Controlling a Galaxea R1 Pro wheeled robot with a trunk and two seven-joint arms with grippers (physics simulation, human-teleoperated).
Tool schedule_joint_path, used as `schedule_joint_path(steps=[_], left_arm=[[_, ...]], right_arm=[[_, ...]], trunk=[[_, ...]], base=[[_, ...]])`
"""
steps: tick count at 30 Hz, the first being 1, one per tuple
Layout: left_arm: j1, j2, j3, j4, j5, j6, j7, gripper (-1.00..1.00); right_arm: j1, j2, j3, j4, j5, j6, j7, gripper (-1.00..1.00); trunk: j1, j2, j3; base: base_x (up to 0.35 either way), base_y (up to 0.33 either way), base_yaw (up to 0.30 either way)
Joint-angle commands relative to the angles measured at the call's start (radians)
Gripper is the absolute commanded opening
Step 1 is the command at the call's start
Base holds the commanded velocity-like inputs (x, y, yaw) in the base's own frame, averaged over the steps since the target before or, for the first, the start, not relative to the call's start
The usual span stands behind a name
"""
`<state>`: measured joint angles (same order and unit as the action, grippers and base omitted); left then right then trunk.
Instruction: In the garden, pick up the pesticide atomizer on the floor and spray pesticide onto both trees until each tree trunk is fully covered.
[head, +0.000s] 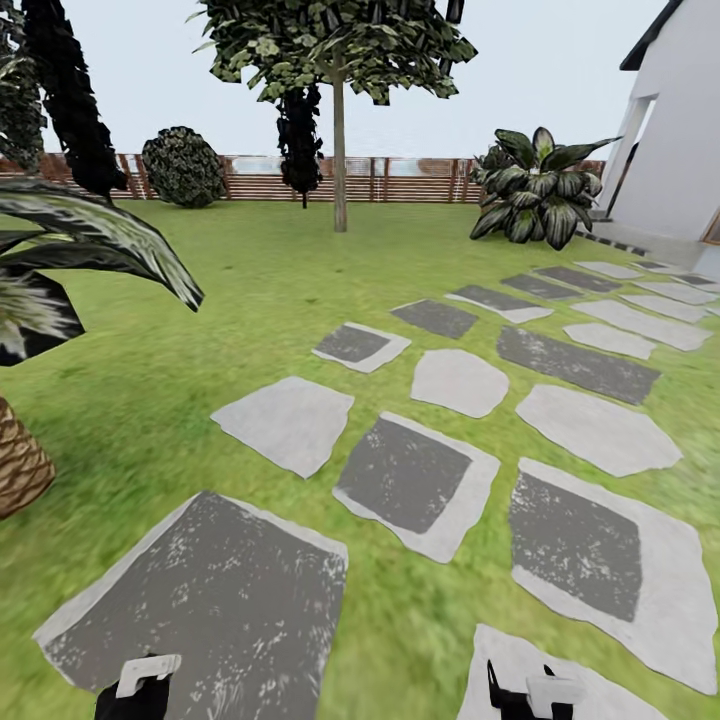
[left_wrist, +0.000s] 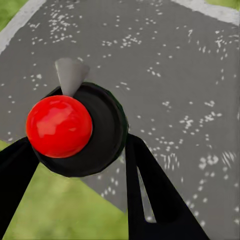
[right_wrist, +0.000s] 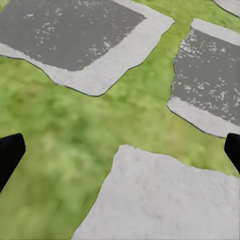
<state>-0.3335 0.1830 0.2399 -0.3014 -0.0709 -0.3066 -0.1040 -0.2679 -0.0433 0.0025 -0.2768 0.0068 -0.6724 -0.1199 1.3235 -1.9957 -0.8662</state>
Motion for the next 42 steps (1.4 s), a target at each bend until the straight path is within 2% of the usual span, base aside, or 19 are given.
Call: schedule_joint_path(steps=[1,42], left_arm=[[-0.001,0.000,0.009,0.001,-0.007,-0.003,-0.006,-1.00],[-0.001,0.000,0.009,0.001,-0.006,-0.003,-0.006,-1.00]], right_arm=[[-0.001,0.000,0.001,0.001,0.001,-0.003,-0.003,1.00],[-0.001,0.000,0.001,0.001,0.002,-0.003,-0.004,1.00]], trunk=[[0.000,0.000,-0.001],[0.000,0.000,-0.001]], base=[[0.340,0.000,0.000],[0.340,0.000,0.000]])
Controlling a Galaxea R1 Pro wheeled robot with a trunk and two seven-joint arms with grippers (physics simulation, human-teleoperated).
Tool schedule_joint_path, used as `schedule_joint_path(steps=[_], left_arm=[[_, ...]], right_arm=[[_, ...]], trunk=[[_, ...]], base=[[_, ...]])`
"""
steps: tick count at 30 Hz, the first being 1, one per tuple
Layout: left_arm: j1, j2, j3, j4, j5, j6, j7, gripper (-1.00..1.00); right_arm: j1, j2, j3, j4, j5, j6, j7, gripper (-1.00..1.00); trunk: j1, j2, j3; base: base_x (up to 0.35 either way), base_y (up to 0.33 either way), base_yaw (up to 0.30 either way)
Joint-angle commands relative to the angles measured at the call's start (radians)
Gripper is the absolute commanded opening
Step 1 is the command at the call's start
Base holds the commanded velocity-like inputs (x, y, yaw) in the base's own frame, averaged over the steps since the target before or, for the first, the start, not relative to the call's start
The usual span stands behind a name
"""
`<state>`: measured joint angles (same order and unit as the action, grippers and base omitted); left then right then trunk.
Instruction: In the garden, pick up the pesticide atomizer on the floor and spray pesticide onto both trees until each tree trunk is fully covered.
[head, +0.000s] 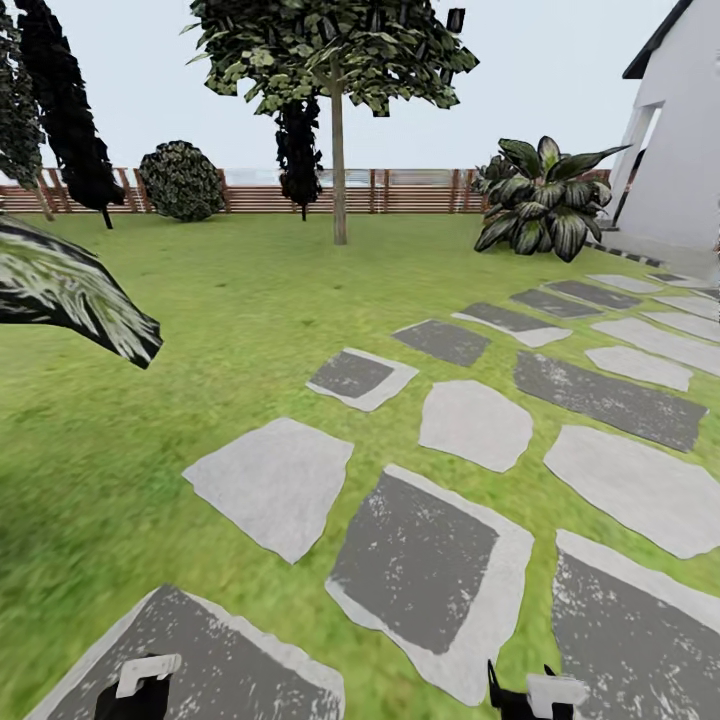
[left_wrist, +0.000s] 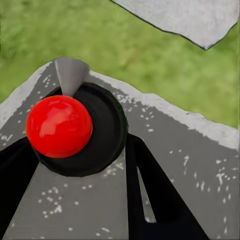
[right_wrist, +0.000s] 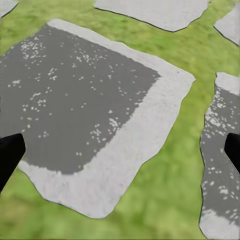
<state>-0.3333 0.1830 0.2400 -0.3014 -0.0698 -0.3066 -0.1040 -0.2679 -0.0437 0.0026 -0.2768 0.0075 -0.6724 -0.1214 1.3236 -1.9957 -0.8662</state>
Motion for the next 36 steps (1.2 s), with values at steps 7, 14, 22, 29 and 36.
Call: schedule_joint_path(steps=[7,14,22,29,36], left_arm=[[-0.001,0.000,0.009,0.001,-0.008,-0.003,-0.006,-1.00],[-0.001,0.000,0.008,0.001,-0.008,-0.003,-0.006,-1.00],[-0.001,0.000,0.007,0.001,-0.009,-0.003,-0.006,-1.00],[-0.001,-0.001,0.007,0.001,-0.008,-0.003,-0.006,-1.00],[-0.001,-0.001,0.007,0.001,-0.008,-0.003,-0.006,-1.00]], right_arm=[[-0.001,0.001,0.000,0.001,0.002,-0.003,-0.003,1.00],[-0.001,0.000,0.000,0.001,0.002,-0.003,-0.003,1.00],[-0.001,0.000,0.000,0.001,0.002,-0.003,-0.003,1.00],[-0.001,0.000,0.000,0.001,0.002,-0.003,-0.003,1.00],[-0.001,0.000,0.000,0.001,0.002,-0.003,-0.003,1.00]], trunk=[[0.000,0.000,-0.001],[0.000,0.000,-0.001],[0.000,0.000,-0.001],[0.000,0.000,-0.001],[0.000,0.000,-0.001]], base=[[0.340,0.000,0.000],[0.340,0.000,0.000],[0.340,0.000,0.000],[0.340,0.000,0.000],[0.340,0.000,0.000]])
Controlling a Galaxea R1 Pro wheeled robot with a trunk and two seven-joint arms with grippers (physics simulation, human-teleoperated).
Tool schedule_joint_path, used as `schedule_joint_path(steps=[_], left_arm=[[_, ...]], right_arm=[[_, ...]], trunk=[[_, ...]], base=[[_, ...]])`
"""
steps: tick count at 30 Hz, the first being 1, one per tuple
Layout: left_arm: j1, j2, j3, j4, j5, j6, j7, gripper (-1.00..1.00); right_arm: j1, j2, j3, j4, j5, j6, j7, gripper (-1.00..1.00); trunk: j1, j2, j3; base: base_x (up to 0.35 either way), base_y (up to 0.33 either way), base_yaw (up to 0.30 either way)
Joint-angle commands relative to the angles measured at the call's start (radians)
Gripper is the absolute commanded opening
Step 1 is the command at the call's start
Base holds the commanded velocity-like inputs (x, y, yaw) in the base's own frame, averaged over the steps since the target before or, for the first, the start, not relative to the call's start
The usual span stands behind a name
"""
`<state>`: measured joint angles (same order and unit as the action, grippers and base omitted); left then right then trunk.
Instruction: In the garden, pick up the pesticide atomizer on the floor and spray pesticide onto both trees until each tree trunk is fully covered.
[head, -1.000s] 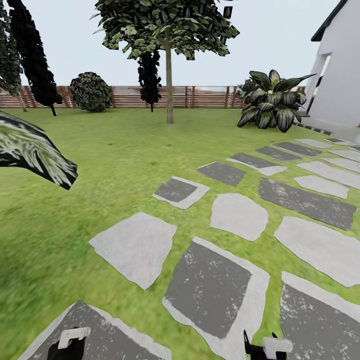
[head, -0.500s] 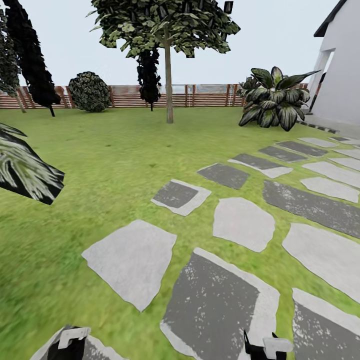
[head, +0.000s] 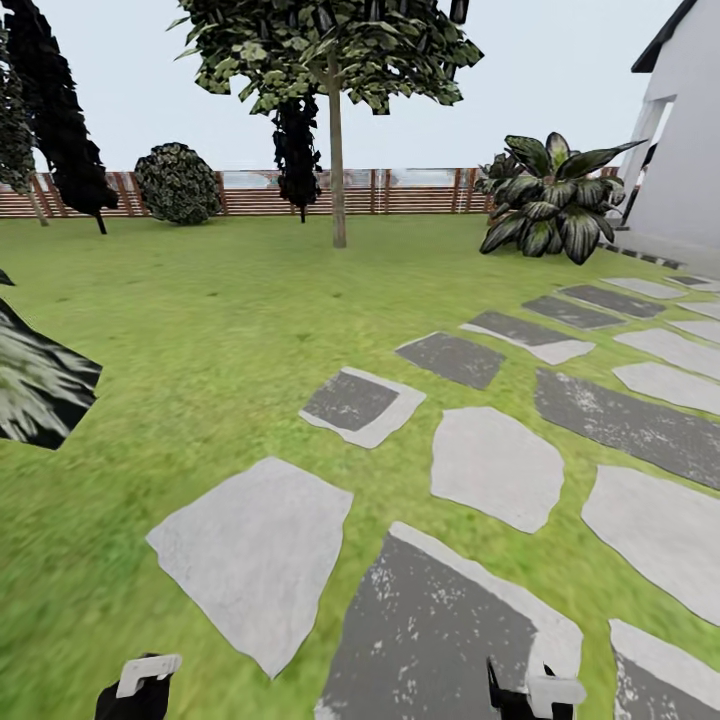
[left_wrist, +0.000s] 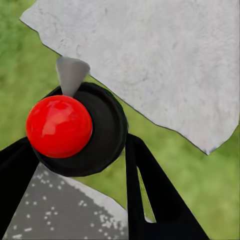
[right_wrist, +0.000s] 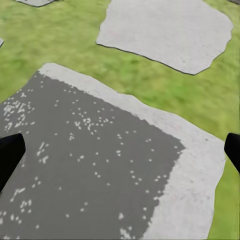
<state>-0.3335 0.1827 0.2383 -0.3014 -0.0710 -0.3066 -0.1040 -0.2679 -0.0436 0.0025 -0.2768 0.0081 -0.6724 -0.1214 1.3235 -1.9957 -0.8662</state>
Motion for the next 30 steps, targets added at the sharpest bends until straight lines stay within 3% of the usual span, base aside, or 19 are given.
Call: schedule_joint_path(steps=[1,30], left_arm=[[-0.001,0.000,0.009,0.001,-0.007,-0.003,-0.006,-1.00],[0.000,-0.002,0.009,0.001,-0.006,-0.003,-0.006,-1.00]], right_arm=[[-0.001,0.000,0.001,0.001,0.001,-0.003,-0.003,1.00],[-0.001,0.001,0.001,0.001,0.001,-0.003,-0.003,1.00]], trunk=[[0.000,0.000,-0.001],[0.000,0.000,-0.001]], base=[[0.340,0.000,0.000],[0.340,0.000,0.000]])
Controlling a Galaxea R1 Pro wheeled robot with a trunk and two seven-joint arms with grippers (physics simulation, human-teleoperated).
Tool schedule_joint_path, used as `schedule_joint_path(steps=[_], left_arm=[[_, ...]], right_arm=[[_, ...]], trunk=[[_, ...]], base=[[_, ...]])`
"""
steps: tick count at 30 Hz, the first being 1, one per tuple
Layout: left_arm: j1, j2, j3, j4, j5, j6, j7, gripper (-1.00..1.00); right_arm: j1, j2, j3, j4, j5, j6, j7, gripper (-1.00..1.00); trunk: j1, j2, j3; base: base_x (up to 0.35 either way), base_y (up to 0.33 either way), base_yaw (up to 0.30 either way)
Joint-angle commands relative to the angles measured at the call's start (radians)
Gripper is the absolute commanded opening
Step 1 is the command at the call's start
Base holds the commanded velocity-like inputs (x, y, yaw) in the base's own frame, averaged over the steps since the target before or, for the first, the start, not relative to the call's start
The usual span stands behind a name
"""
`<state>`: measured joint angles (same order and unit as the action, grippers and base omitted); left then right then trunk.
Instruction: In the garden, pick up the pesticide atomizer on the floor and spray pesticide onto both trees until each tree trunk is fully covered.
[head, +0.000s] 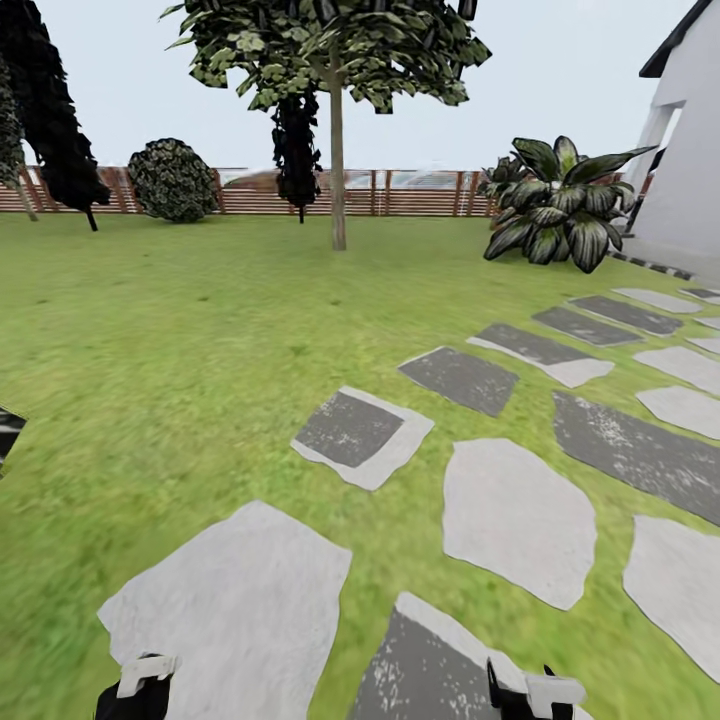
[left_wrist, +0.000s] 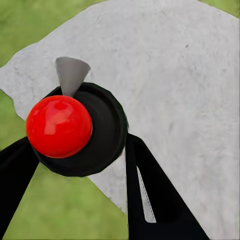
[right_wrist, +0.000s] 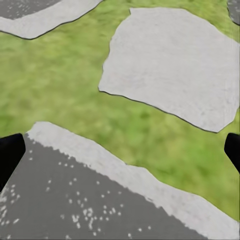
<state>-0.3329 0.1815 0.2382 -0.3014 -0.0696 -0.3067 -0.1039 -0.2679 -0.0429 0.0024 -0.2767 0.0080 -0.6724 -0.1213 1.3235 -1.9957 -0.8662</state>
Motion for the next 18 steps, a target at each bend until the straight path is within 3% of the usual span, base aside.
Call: schedule_joint_path(steps=[1,18], left_arm=[[-0.001,0.000,0.009,0.001,-0.007,-0.003,-0.007,-1.00],[-0.001,0.000,0.009,0.001,-0.009,-0.003,-0.007,-1.00]], right_arm=[[-0.001,0.000,0.001,0.001,0.001,-0.003,-0.003,1.00],[-0.001,0.000,0.001,0.001,0.001,-0.003,-0.003,1.00]], trunk=[[0.000,0.000,-0.001],[0.000,0.000,-0.001]], base=[[0.340,0.000,0.000],[0.340,0.000,0.000]])
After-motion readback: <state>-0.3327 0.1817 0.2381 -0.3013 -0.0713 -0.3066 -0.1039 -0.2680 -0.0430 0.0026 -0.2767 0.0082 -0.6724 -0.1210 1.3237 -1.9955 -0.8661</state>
